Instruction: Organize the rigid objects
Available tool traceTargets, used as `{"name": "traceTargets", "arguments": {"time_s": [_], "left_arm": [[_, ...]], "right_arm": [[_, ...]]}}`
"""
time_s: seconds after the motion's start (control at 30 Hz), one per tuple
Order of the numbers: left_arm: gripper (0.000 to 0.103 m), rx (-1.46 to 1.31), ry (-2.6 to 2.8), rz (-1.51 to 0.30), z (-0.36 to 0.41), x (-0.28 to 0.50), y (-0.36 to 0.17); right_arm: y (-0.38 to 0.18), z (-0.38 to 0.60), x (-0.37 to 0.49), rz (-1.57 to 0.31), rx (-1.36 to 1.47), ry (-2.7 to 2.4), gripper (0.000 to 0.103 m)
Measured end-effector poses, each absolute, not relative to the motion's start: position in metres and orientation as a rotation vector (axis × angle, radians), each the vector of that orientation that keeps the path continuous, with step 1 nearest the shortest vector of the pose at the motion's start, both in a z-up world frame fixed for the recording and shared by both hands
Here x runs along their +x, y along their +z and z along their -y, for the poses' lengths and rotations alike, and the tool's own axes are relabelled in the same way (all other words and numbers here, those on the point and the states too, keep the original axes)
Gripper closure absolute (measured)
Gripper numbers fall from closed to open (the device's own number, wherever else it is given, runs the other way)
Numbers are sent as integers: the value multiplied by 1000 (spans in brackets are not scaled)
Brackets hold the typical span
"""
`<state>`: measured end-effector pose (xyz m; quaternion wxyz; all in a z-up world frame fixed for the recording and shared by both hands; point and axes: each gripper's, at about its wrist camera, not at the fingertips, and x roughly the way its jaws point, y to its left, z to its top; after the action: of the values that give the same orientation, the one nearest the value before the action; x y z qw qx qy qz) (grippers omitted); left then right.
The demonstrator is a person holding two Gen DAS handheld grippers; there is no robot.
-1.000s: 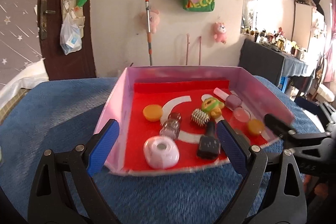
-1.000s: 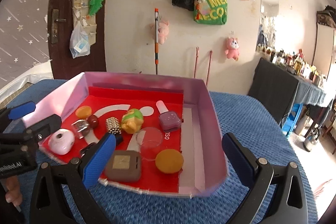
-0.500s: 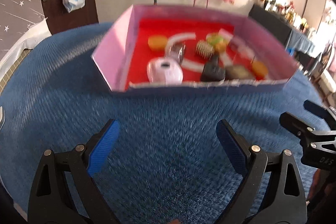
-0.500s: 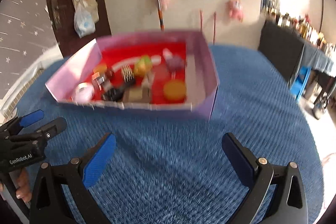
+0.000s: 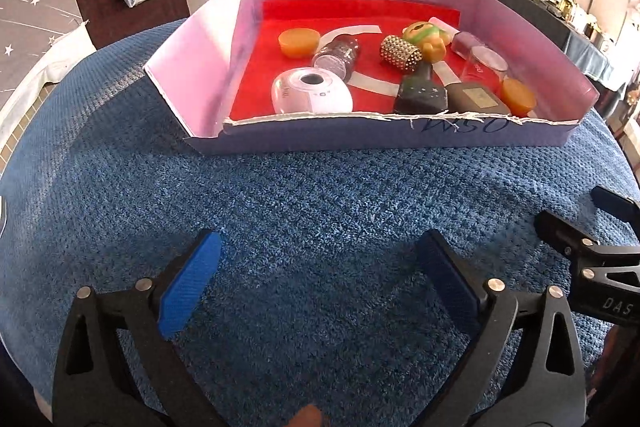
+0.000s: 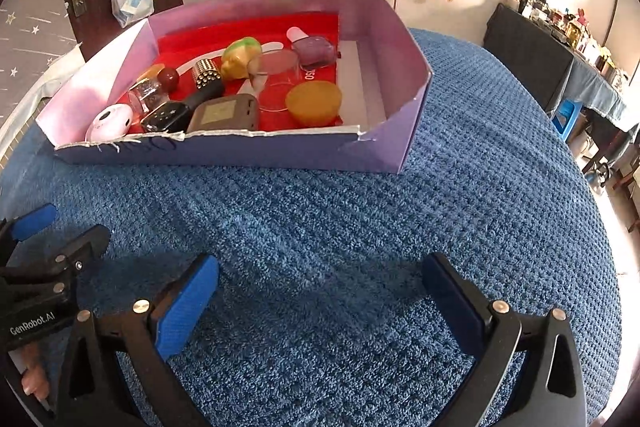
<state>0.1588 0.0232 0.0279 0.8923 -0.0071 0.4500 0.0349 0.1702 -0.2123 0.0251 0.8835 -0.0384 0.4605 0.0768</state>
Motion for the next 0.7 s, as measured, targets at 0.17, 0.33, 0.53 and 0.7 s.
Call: {"name": "traceTargets", "arguments": {"time_s": [0.17,0.33,0.53,0.7], "left_arm": [[0,-21,70,-932,-24,159,28],[0,-22,69,-931,-24,157,29],[0,-22,69,-931,-24,158,29],[0,-22,69,-931,-24,157,29]], "right_arm": [[26,211,172,-958,-81,152,0],[26,210,175,-959,-76,149,0],[28,212,177,-960,-77,141,0],[27,211,177,-960,-79,140,0]]}}
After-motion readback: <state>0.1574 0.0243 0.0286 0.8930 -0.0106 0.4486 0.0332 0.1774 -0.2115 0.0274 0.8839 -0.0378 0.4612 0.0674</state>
